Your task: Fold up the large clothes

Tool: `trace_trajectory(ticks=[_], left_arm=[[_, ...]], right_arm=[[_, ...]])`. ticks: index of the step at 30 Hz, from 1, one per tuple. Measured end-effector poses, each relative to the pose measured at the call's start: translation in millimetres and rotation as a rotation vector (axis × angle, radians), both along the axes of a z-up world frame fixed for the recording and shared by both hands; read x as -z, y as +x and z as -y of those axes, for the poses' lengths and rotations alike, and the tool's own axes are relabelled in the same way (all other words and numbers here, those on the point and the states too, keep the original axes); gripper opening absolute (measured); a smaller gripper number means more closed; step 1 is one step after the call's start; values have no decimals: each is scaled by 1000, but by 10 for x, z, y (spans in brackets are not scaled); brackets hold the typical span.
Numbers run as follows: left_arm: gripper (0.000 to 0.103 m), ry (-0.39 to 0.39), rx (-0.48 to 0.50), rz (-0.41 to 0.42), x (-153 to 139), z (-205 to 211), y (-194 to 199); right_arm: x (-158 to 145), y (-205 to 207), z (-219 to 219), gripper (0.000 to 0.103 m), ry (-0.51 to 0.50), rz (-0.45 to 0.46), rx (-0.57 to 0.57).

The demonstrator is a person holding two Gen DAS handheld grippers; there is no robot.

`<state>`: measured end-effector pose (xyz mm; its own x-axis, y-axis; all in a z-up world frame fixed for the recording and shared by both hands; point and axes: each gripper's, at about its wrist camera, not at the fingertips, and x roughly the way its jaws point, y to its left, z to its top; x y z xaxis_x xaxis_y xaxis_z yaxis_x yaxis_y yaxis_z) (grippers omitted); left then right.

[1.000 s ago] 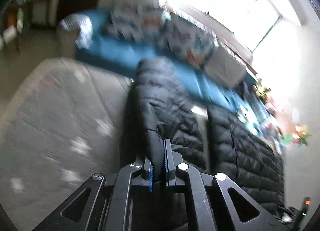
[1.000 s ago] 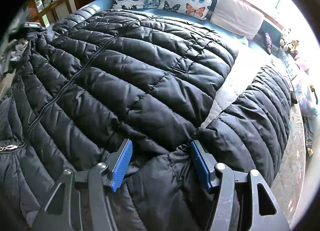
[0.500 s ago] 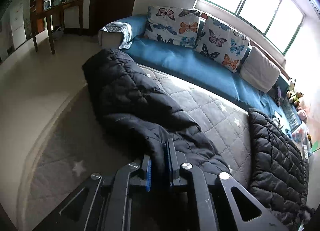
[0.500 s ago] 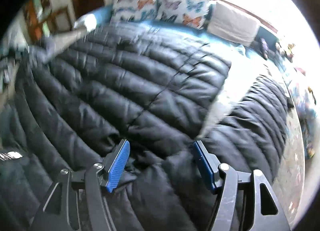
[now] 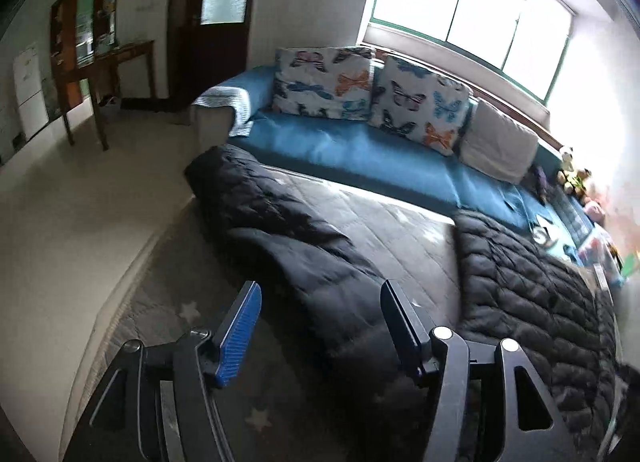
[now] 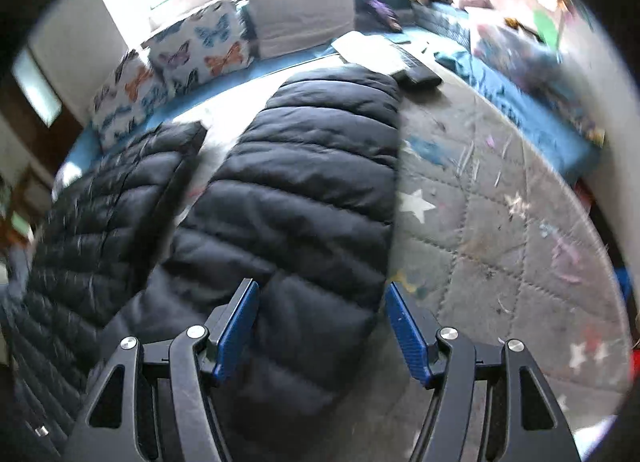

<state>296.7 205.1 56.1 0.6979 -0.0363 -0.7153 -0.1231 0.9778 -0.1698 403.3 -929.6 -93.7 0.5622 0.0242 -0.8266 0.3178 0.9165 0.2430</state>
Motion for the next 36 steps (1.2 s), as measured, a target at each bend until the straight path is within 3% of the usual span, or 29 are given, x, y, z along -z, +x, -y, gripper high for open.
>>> trace_trajectory(ticks=[7,11,12,15,19,23,26,29,31,33,35,36], left_arm=[[68,-25,173,3,52,704,-309],[68,-28,294,-24,197,1189,-491],[68,-17,333,-30,225,1355,-565],[68,4,435,-37,321,1752,-775],[68,35,564,-28,450,2200,-1045],[68,36,715,-38,612,2599,-1400],[68,52,823,-90,809,2846,-1628],[68,70,882,-86,777,2908,-1860],[68,85,885,-48,663,2855,-2020],[70,70,894,-35,530,2787,-2172],[79,58,908,-32,428,2710,-2308],[86,59,921,-24,391,2682,-2397]], right_arm=[[44,161,147,71,227,116,3],[-70,165,31,21,200,129,-3],[-143,126,20,14,173,144,-2],[-416,-25,-9,11,50,177,6],[-692,-307,61,10,-122,169,57],[-447,-387,207,10,-174,23,92],[-233,-403,123,11,-257,-106,42],[-408,-576,-63,13,-345,-91,14],[-641,-723,-318,20,-385,-50,-85],[-860,-868,-622,50,-418,-15,-187],[-988,-1045,-911,62,-420,16,-289],[-1034,-1144,-1101,62,-416,28,-355]])
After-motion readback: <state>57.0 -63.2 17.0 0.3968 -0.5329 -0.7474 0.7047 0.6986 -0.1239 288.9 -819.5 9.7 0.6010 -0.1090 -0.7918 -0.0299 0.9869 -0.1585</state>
